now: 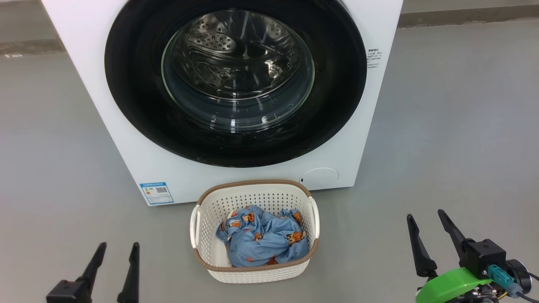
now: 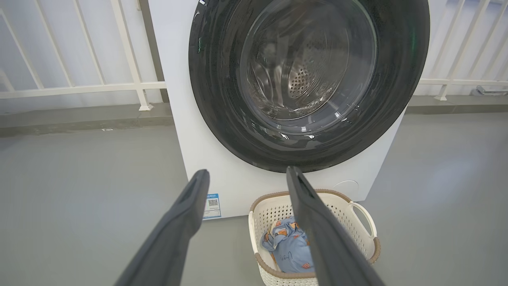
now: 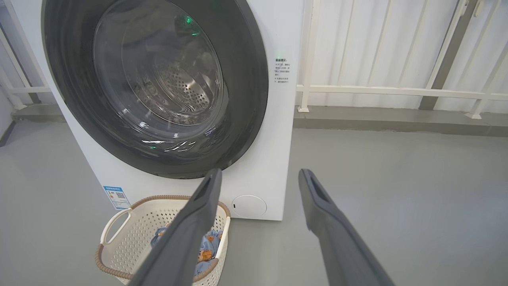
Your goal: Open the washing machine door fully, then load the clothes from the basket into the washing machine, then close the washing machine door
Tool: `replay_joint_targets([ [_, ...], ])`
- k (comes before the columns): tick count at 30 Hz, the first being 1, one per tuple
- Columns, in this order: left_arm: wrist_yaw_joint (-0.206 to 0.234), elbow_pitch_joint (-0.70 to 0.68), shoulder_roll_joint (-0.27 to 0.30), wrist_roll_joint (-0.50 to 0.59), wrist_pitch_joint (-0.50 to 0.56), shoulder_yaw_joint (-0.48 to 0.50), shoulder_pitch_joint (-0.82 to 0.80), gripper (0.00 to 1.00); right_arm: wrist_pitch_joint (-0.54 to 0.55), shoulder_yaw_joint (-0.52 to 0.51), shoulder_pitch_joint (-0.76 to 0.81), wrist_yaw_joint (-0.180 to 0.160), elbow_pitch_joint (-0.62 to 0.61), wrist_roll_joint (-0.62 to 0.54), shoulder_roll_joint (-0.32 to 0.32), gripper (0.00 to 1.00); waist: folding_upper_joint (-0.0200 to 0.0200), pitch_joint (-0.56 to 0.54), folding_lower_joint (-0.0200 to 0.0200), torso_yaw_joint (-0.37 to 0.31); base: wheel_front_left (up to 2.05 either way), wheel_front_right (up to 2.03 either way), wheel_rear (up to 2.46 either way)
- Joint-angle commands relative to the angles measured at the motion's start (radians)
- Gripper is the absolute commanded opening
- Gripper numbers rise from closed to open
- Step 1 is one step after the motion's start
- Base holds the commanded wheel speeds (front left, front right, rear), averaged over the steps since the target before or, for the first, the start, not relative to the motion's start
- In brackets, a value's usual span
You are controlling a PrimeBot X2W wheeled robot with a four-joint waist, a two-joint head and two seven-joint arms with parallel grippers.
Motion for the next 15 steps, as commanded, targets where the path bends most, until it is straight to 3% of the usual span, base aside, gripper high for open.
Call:
replay_joint_targets([
  [1,-0.003,-0.014,0.013,0.014,-0.012,0.053,-0.029,1.0,-0.012,0.021,-0.045,-0.001,-0.021,-0.003,-0.009,1.0,-0.0001,-0.001,0.0,0.001,0.0,0.0,0.0],
  [15,-0.003,0.006,-0.016,0.003,-0.012,0.101,-0.038,1.0,-0.012,0.016,-0.045,-0.001,-0.026,0.005,-0.009,1.0,-0.0001,0.0,0.0,0.002,0.0,0.0,0.0],
])
